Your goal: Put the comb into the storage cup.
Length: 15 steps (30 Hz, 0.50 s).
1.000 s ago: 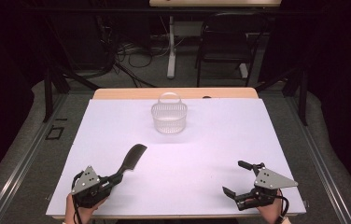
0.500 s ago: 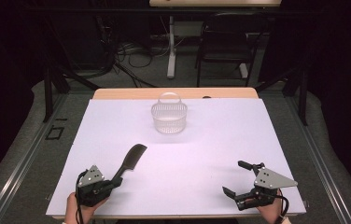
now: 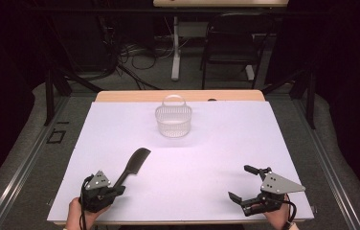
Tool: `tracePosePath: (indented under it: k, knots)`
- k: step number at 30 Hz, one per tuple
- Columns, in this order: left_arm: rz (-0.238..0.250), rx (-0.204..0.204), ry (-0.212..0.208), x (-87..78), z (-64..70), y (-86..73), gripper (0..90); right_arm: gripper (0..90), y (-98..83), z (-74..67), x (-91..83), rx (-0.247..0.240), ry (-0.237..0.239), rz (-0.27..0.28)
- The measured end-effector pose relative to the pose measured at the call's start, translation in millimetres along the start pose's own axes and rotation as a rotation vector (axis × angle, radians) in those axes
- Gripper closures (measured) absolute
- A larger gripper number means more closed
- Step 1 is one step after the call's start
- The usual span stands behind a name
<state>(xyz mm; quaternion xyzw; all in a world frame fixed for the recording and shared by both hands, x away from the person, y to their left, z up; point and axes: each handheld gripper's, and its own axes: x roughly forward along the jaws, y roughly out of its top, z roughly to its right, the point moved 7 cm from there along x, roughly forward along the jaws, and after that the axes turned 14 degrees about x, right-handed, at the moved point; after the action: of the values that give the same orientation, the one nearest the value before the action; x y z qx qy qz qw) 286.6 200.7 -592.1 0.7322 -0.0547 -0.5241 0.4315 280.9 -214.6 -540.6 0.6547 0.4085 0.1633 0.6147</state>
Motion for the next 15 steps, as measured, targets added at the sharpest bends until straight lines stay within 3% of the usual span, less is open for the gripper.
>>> tracePosePath:
  k: [15]
  knots:
    - [-0.058,-0.049,0.042,1.5,-6.2,-6.6,90.0,0.0,0.1,0.0,-0.2,-0.008,-0.002,-0.003]
